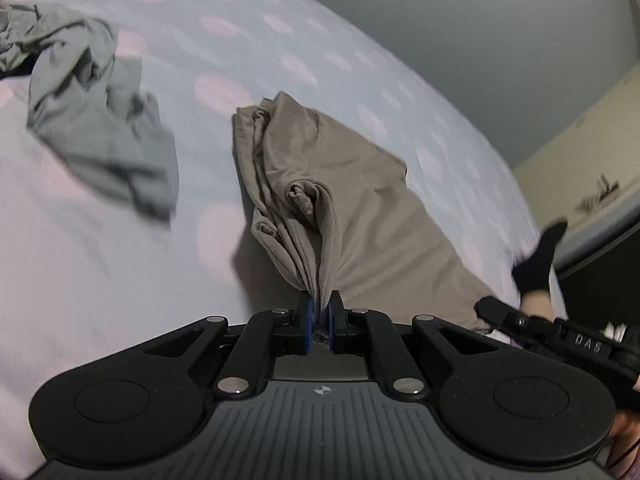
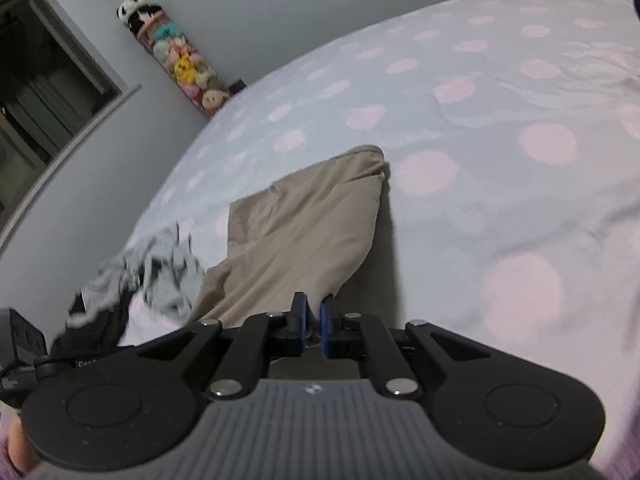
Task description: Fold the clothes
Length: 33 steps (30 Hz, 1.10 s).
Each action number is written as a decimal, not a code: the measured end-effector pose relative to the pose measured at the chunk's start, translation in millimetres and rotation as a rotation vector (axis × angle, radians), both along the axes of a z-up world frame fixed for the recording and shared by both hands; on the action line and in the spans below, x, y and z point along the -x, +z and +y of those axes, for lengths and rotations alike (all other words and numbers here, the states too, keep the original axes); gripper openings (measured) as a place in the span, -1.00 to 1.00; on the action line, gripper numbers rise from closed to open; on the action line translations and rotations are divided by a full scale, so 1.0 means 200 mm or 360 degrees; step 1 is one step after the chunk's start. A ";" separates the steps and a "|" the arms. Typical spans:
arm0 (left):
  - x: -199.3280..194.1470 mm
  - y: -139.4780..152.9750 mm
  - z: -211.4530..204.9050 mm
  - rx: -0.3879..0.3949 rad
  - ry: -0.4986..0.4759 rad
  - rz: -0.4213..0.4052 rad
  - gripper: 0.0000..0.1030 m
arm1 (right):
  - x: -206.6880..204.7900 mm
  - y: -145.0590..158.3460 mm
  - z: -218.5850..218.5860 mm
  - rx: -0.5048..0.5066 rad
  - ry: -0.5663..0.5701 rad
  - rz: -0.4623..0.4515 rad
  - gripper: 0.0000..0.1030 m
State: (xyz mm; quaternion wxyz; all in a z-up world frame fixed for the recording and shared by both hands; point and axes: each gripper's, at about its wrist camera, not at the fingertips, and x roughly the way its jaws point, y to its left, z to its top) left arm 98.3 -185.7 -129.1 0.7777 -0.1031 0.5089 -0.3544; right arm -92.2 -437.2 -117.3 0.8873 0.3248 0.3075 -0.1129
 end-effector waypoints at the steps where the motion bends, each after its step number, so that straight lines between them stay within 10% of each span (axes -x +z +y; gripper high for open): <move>1: 0.05 0.00 0.00 -0.0025 -0.0021 -0.0002 -0.90 | 0.06 0.00 0.02 0.0008 0.0010 0.0016 -0.85; 21: 0.44 0.11 -0.10 -0.0460 -0.0074 -0.0232 -0.85 | 0.37 -0.16 0.14 0.0069 0.0073 0.0267 -0.76; 27: 0.44 0.17 -0.08 -0.0444 -0.0071 -0.0301 -0.15 | 0.40 -0.13 0.11 0.0095 -0.0006 0.0254 -0.50; 33: 0.40 0.26 -0.07 -0.0349 -0.0006 -0.0402 -0.13 | 0.38 -0.12 0.11 0.0158 -0.0043 0.0267 -0.48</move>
